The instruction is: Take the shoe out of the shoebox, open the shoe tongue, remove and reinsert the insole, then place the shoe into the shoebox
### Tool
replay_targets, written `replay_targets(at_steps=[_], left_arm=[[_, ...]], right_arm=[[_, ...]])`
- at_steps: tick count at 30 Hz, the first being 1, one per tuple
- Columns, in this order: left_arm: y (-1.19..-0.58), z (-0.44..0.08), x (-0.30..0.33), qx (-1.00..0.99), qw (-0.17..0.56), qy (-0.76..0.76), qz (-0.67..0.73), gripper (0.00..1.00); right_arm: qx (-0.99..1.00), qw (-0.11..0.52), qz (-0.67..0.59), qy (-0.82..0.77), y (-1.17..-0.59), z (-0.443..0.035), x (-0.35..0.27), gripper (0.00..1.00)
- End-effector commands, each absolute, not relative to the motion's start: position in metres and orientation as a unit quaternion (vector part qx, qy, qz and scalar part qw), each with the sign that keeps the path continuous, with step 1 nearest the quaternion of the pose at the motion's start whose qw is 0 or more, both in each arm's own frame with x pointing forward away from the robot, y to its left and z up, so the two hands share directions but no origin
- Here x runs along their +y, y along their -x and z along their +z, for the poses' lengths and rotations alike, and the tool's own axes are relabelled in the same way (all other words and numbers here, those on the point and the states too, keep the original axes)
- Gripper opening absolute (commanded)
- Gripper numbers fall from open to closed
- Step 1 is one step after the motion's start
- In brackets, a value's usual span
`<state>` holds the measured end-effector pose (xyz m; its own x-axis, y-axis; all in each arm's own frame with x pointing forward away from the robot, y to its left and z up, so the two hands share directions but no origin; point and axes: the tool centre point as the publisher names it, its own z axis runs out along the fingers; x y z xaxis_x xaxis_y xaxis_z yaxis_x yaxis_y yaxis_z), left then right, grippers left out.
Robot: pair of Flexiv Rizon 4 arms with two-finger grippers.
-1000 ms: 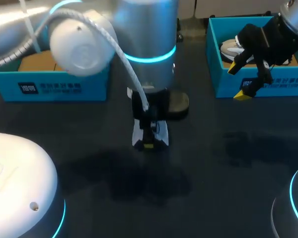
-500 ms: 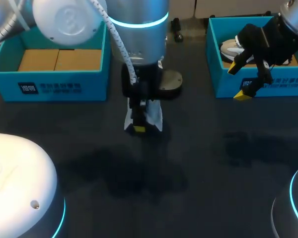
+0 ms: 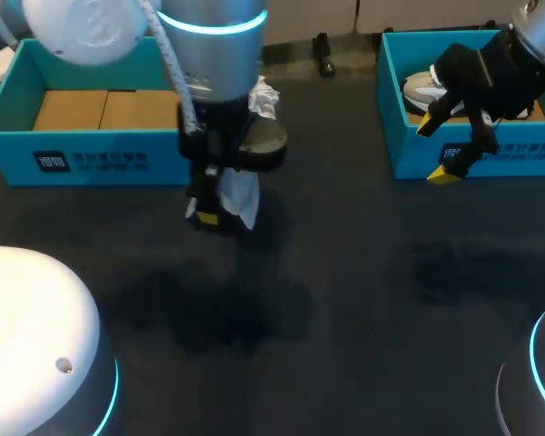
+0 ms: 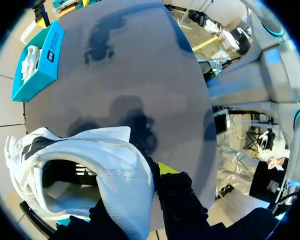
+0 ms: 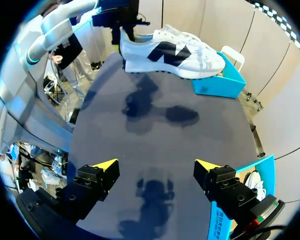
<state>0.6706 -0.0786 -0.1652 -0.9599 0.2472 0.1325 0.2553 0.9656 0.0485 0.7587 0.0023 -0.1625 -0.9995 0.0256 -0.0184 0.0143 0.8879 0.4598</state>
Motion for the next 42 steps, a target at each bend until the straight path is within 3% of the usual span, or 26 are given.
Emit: replay_targets(at_steps=[1, 42], left_arm=[[-0.681, -0.162, -0.033, -0.990, 0.061, 0.131, -0.011, 0.00], [-0.779, -0.190, 0.222, -0.990, 0.067, 0.120, 0.011, 0.00]], right_arm=[[0.972, 0.010, 0.235, -0.010, -0.761, -0.163, 0.004, 1.00], [0.972, 0.010, 0.235, -0.010, -0.761, -0.163, 0.004, 1.00]])
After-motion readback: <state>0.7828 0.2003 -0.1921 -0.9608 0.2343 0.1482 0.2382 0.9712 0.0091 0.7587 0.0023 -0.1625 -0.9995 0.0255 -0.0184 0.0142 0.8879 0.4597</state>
